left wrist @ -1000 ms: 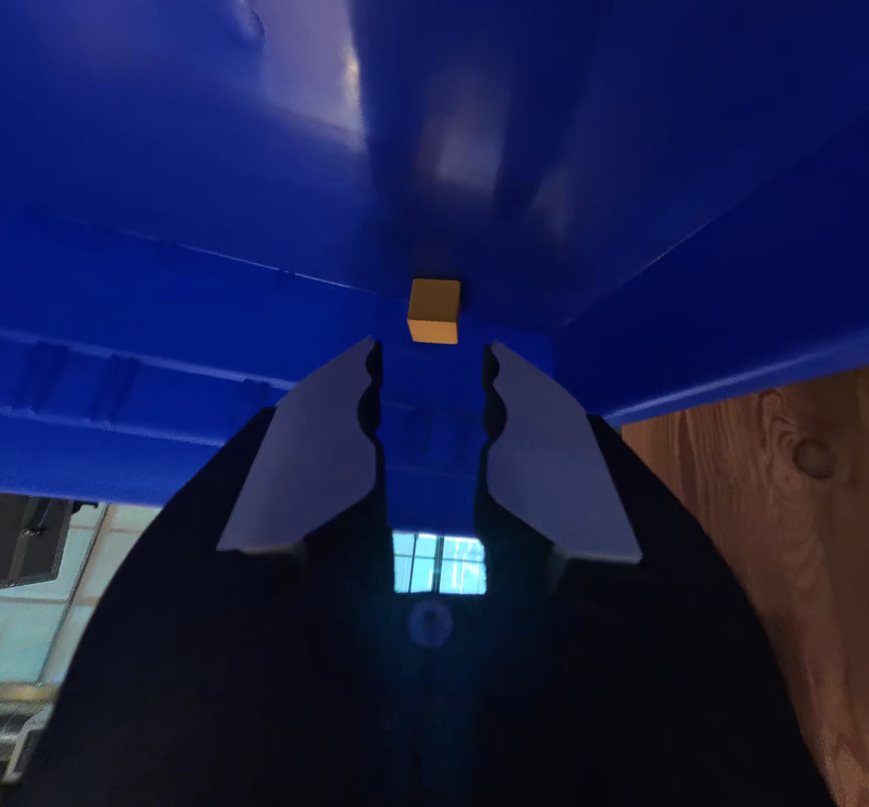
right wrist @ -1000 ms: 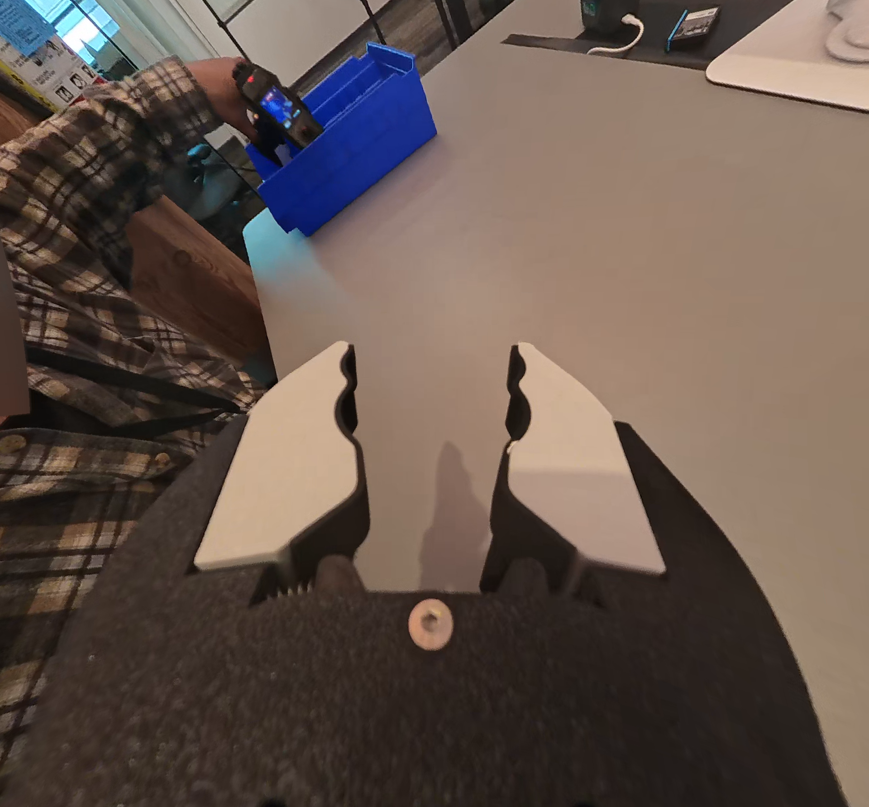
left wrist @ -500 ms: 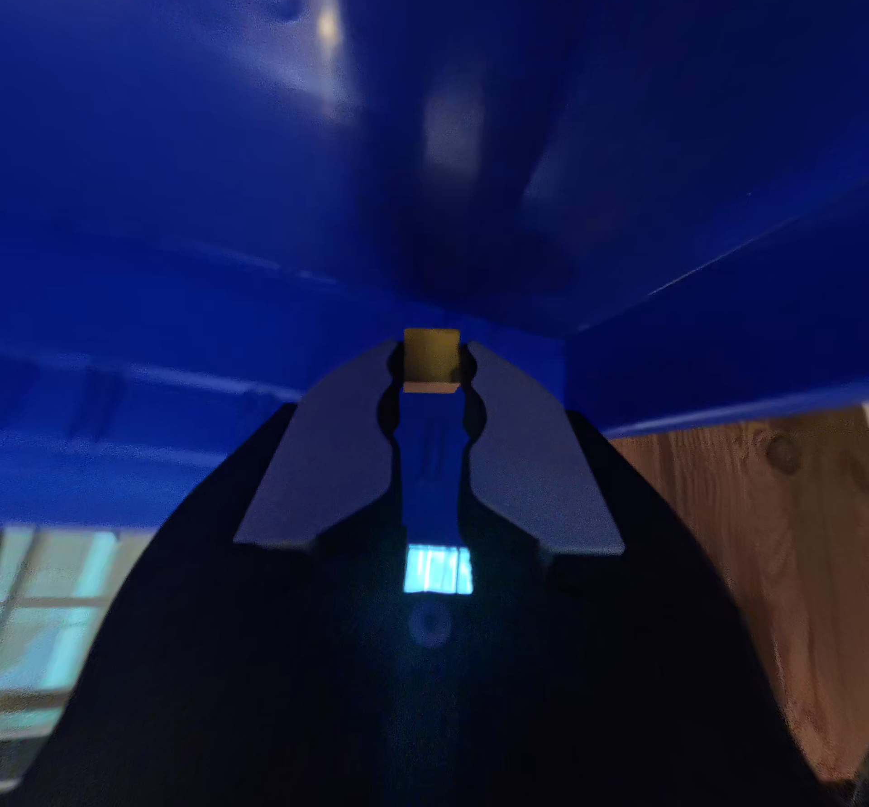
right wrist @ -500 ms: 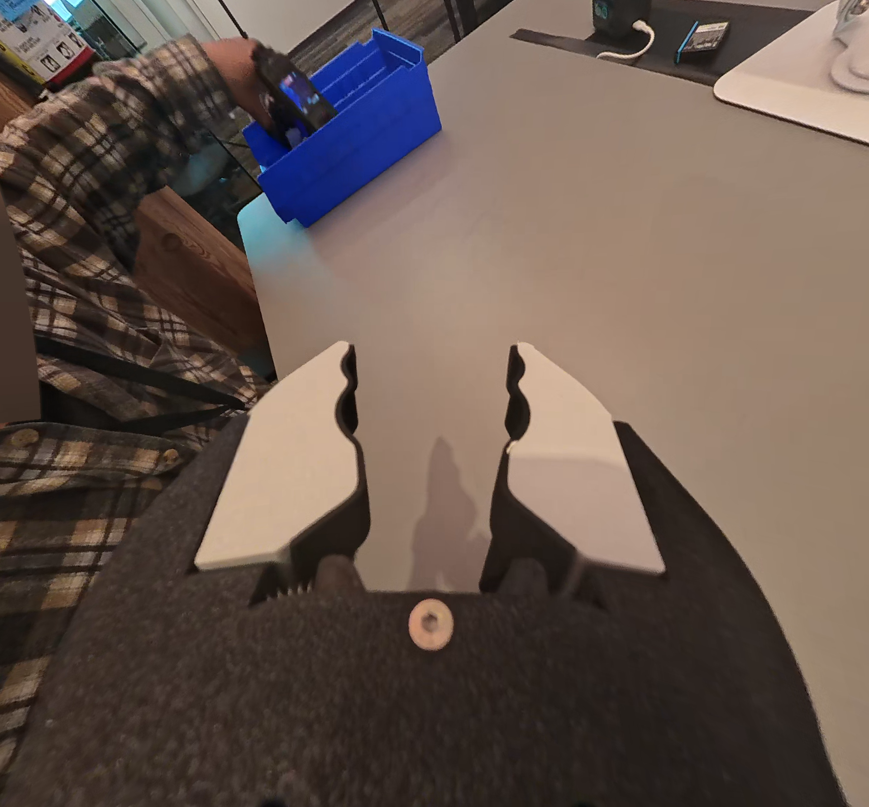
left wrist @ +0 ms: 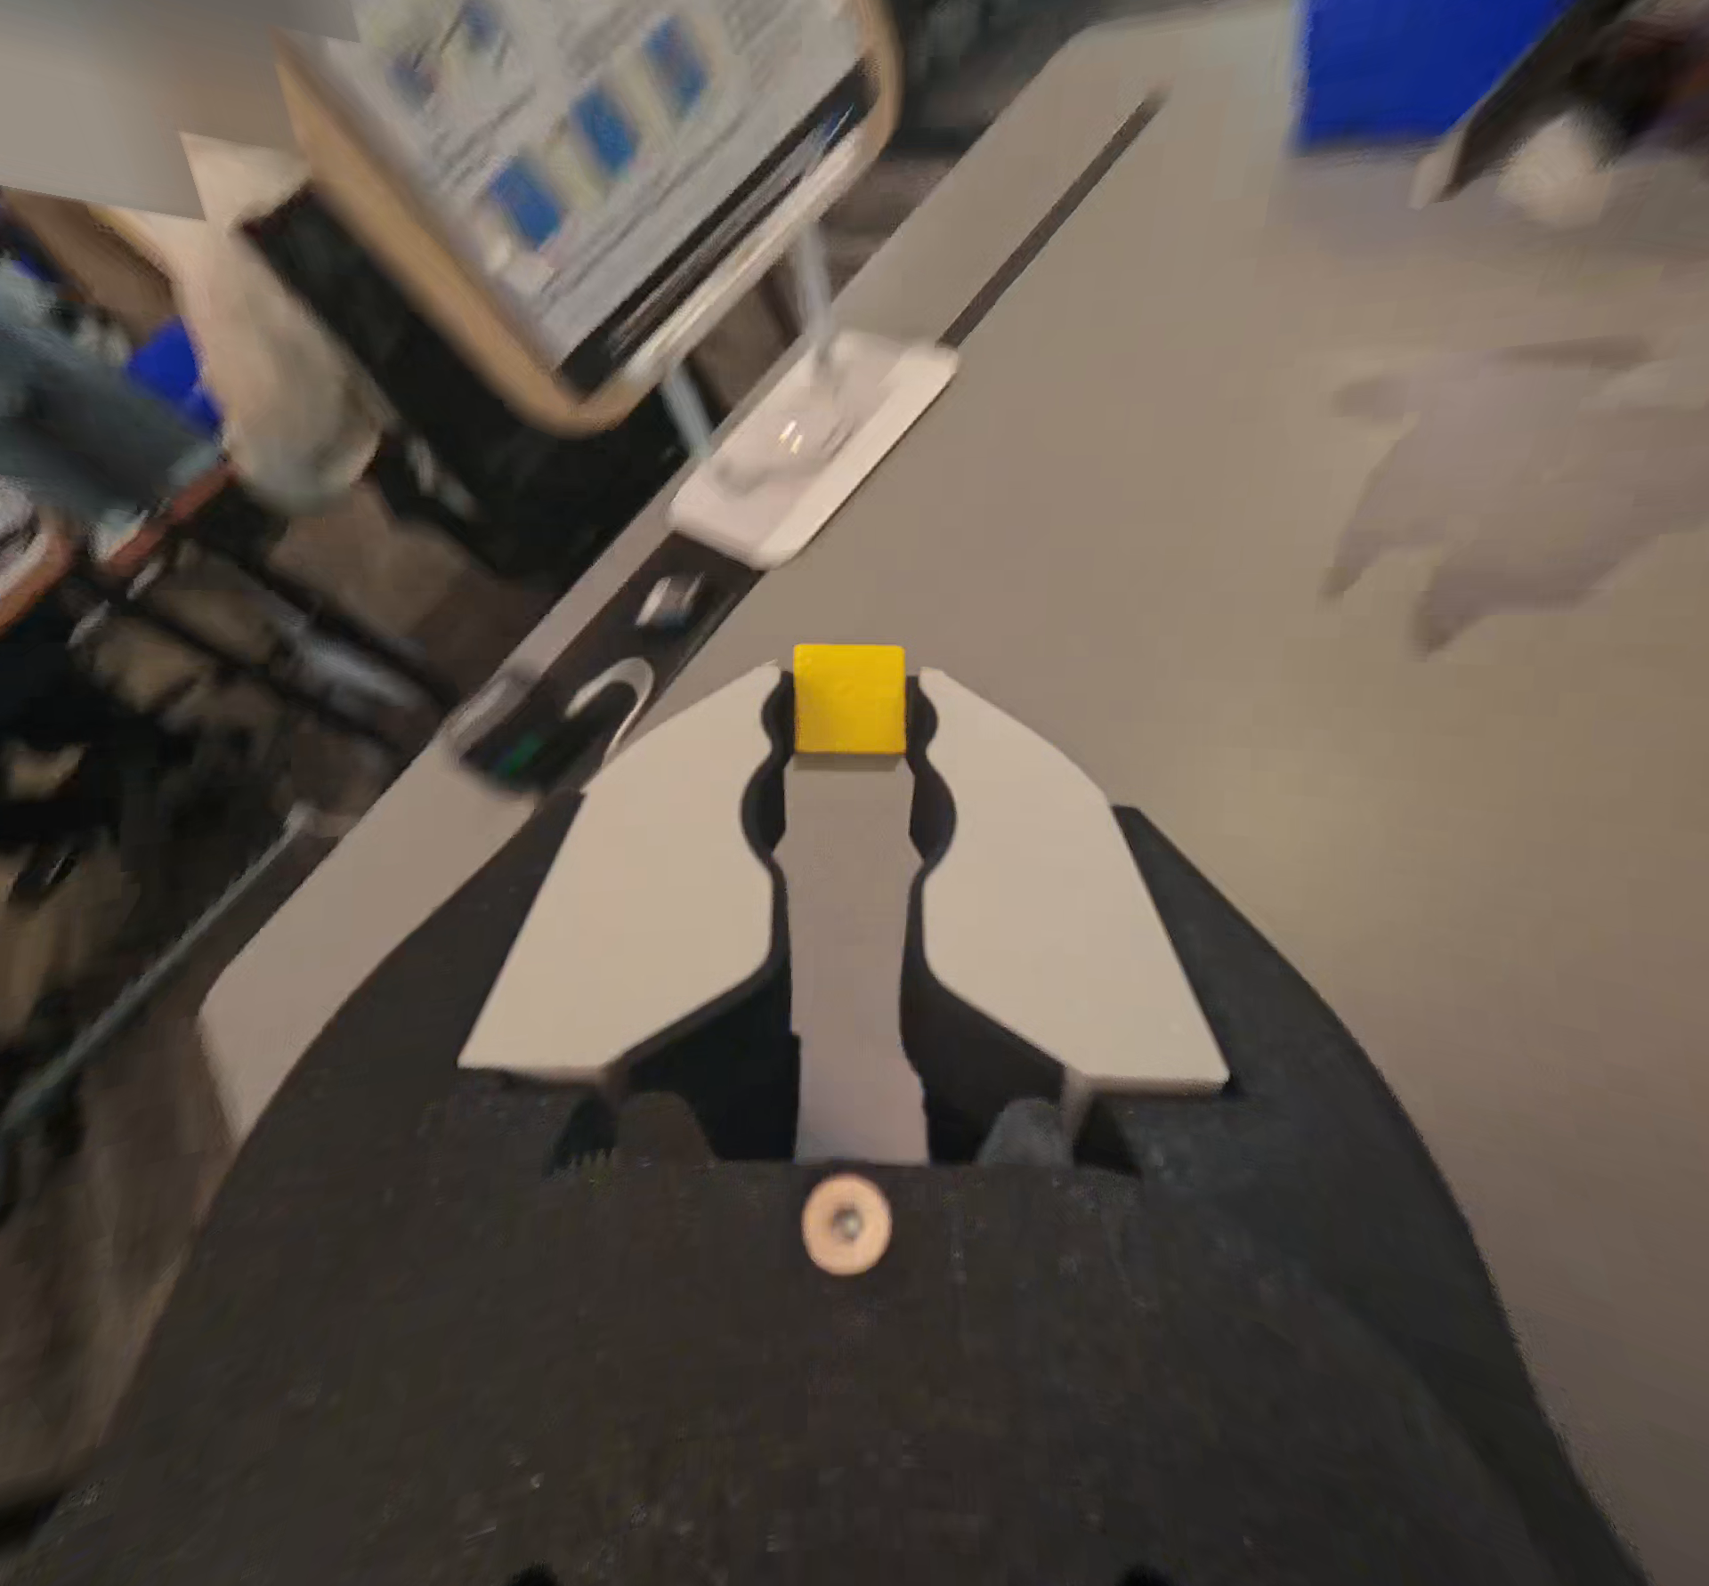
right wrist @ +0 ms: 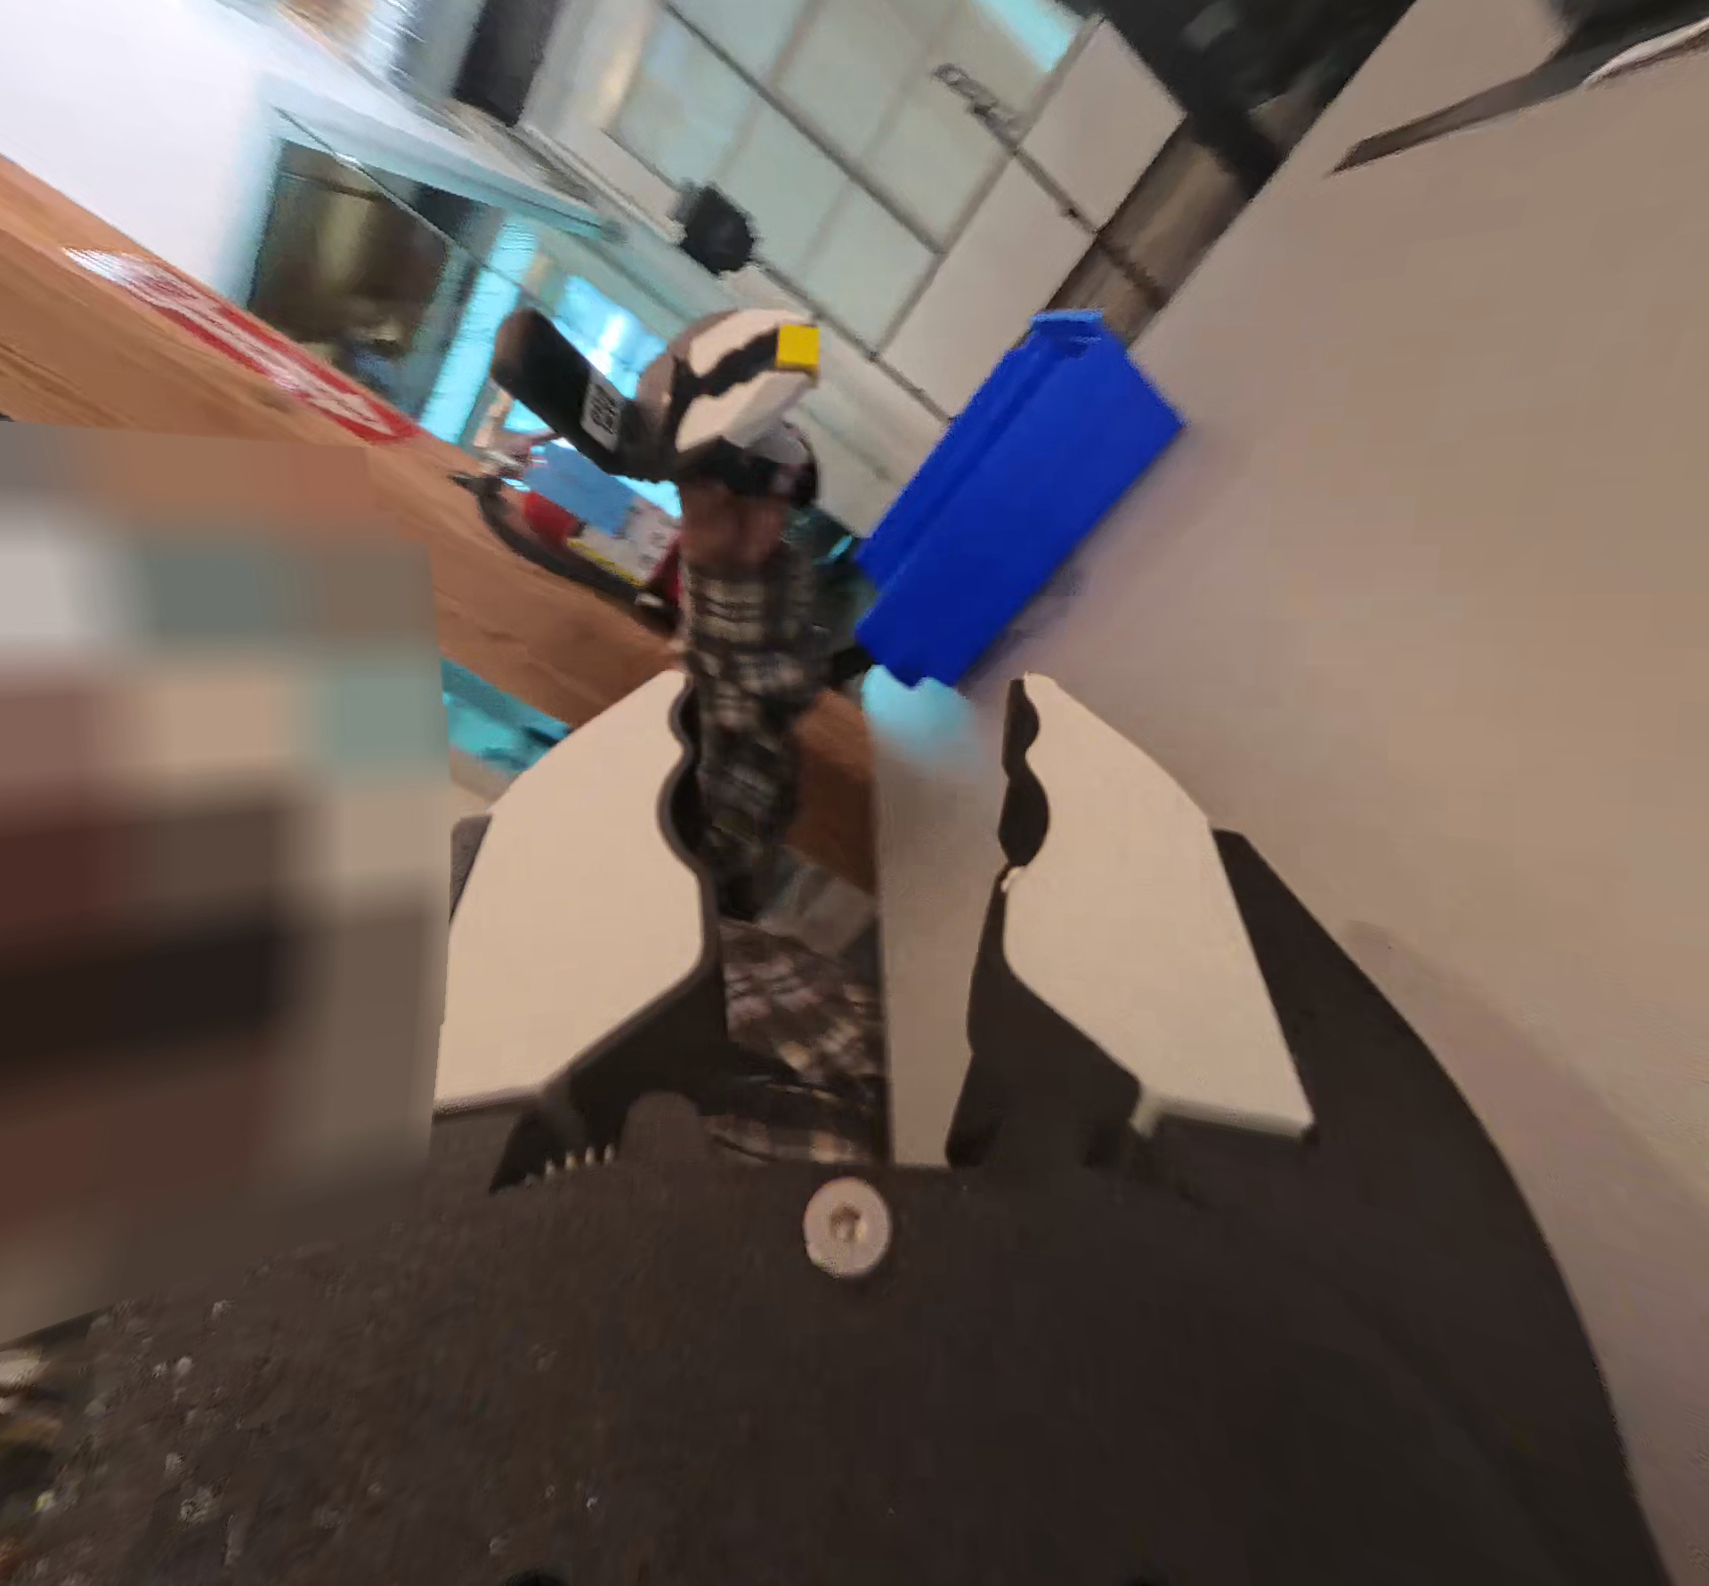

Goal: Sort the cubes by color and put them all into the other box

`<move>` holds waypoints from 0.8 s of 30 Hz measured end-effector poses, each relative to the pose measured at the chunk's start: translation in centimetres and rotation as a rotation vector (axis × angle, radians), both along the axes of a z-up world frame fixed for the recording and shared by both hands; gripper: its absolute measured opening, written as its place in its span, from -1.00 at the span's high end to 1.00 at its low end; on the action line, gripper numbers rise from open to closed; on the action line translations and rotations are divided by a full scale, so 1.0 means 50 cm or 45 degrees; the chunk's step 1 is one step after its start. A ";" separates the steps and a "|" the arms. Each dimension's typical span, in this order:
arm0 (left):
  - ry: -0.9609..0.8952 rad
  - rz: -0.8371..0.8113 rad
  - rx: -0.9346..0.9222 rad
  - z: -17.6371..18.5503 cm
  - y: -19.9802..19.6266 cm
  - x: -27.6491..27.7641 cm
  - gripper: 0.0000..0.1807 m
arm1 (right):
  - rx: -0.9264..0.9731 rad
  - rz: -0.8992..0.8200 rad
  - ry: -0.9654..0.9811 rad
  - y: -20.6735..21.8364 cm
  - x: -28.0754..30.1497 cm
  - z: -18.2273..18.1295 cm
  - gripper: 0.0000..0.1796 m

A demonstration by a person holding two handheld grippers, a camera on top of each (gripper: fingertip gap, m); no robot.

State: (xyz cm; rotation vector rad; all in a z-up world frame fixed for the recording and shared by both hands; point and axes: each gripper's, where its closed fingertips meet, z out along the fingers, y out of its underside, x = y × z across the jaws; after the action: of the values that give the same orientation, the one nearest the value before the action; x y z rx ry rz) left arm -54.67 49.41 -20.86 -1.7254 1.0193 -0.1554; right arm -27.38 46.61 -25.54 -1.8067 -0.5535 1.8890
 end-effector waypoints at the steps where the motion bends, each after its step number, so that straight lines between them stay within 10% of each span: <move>1: -0.036 -0.079 0.030 -0.003 -0.009 0.070 0.76 | -0.051 0.054 0.029 0.000 -0.022 0.002 0.30; 9: 0.016 -0.386 0.008 -0.119 -0.036 0.400 0.76 | -0.119 0.115 -0.256 0.022 -0.089 -0.038 0.28; 18: 0.070 -0.441 0.051 -0.141 -0.041 0.481 0.76 | -0.165 0.154 -0.322 0.014 -0.089 -0.058 0.33; 21: 0.057 -0.452 0.056 -0.137 -0.040 0.498 0.76 | -0.181 0.242 -0.229 -0.004 -0.091 -0.043 0.75; 24: -0.016 -0.478 0.056 -0.132 -0.041 0.518 0.72 | -0.170 0.253 -0.222 0.001 -0.067 -0.034 0.76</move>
State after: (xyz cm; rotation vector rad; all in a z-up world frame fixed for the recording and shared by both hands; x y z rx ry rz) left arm -28.77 47.34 -27.48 -1.4776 1.3200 -0.3799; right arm -30.72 46.66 -27.22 -2.0852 -0.7062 1.9476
